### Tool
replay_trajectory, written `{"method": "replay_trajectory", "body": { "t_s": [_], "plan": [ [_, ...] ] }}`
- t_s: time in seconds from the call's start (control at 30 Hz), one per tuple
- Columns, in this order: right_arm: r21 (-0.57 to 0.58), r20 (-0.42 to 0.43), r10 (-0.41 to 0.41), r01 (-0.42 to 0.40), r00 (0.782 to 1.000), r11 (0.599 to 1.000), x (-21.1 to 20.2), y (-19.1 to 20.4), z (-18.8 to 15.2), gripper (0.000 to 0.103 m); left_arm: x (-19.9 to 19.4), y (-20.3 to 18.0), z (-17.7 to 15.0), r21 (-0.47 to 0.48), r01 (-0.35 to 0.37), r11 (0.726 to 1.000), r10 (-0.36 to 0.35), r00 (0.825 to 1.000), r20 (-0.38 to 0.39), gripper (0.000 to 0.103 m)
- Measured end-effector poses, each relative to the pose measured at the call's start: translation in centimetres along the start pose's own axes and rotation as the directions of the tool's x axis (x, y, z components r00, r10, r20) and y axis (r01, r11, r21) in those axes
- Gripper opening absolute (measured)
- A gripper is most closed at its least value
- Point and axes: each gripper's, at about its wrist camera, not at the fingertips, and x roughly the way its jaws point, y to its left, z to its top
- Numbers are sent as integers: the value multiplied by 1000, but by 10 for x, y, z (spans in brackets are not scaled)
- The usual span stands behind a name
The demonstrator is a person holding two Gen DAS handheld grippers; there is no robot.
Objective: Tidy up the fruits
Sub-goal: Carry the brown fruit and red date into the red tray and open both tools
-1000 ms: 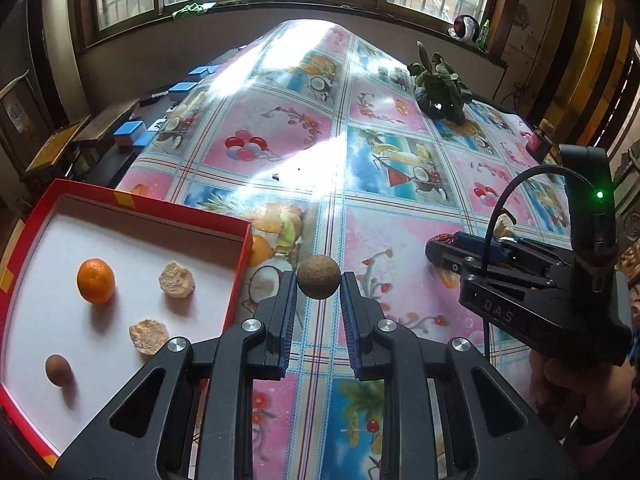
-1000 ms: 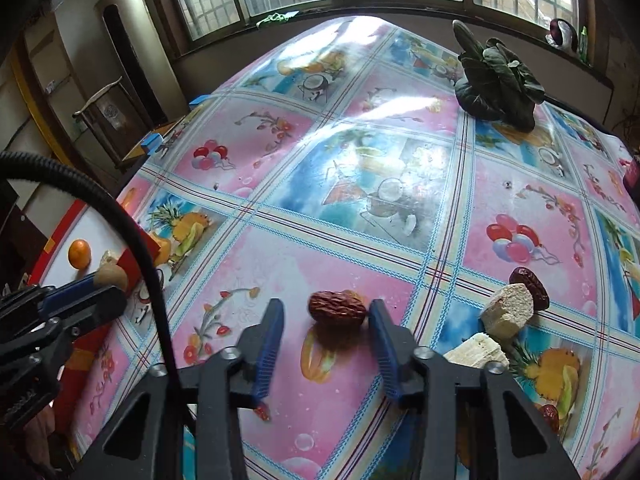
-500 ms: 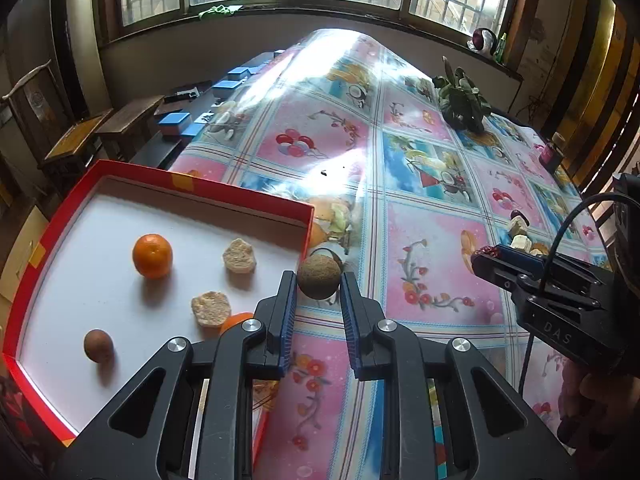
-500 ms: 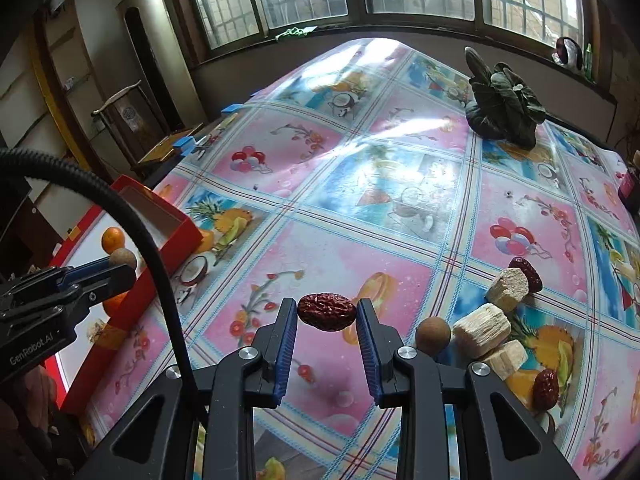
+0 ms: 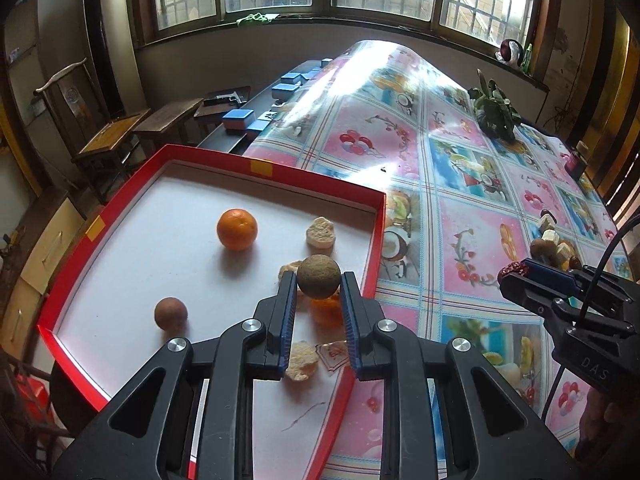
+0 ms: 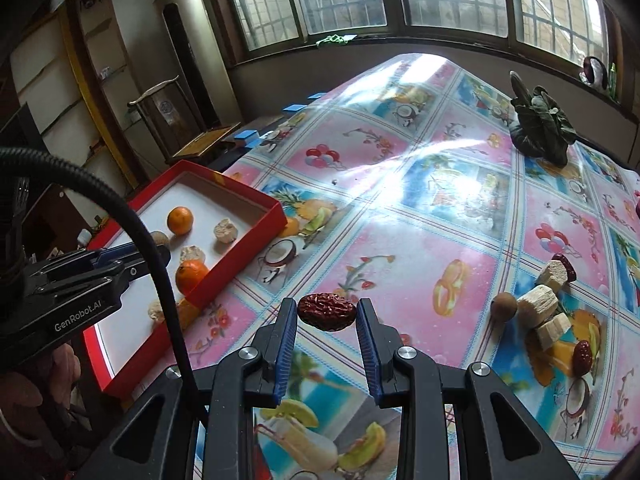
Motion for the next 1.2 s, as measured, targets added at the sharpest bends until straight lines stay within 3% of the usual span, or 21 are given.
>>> {"method": "replay_trajectory", "body": {
  "t_s": [0.63, 1.2],
  "plan": [
    [-173, -31, 114, -117, 993, 978, 17, 101, 8, 29, -15, 81, -18, -103, -115, 988, 117, 993, 16, 21],
    [-248, -95, 157, -177, 983, 952, 40, 142, 11, 29, -6, 122, -20, -170, -154, 973, 154, 988, -13, 21]
  ]
}}
